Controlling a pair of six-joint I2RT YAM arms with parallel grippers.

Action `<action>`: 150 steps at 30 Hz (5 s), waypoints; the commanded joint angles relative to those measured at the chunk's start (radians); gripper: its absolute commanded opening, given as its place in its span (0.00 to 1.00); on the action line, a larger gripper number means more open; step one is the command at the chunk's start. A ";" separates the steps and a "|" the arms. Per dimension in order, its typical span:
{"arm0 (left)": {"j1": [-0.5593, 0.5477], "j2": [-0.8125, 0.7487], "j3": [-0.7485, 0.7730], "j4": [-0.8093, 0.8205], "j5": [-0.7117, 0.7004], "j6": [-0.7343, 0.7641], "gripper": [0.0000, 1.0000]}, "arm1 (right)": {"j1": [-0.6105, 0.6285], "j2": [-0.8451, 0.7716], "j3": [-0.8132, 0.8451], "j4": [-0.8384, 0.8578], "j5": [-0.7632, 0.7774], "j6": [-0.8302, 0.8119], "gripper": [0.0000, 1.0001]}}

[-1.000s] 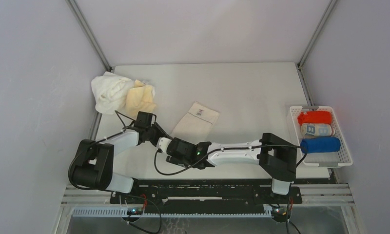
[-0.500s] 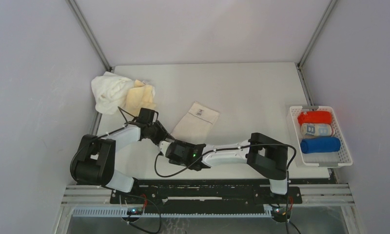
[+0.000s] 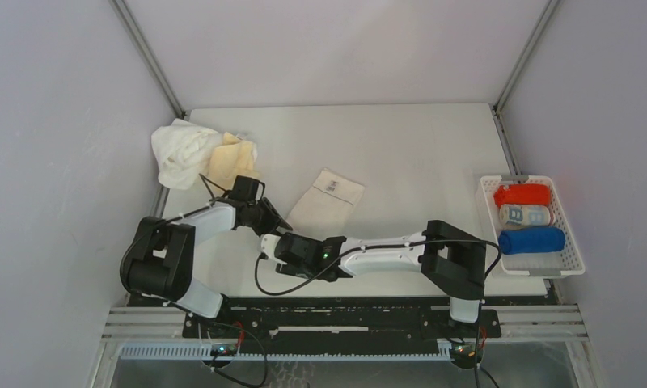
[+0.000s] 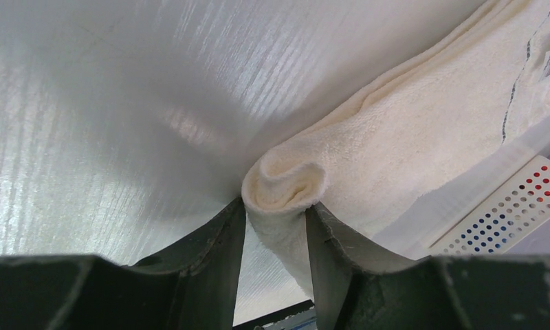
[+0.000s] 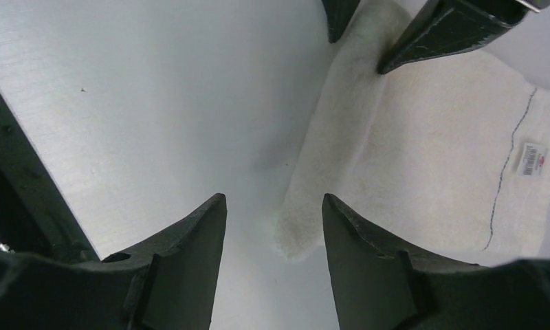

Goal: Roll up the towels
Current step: Roll the towel at the center of the board.

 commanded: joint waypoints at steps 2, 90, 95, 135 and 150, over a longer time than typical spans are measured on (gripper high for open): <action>-0.010 0.067 -0.028 -0.071 -0.101 0.055 0.45 | -0.008 0.001 0.027 -0.004 -0.062 -0.013 0.53; -0.011 0.060 -0.008 -0.117 -0.119 0.069 0.45 | -0.274 -0.041 -0.048 -0.014 -0.446 0.195 0.46; -0.010 0.061 -0.008 -0.117 -0.119 0.069 0.45 | -0.355 -0.039 -0.061 0.016 -0.598 0.262 0.38; -0.015 -0.386 -0.459 0.585 -0.016 -0.229 0.85 | -0.689 0.321 -0.203 0.386 -1.298 0.764 0.03; -0.023 -0.290 -0.562 0.835 -0.009 -0.320 0.65 | -0.725 0.351 -0.240 0.426 -1.317 0.812 0.04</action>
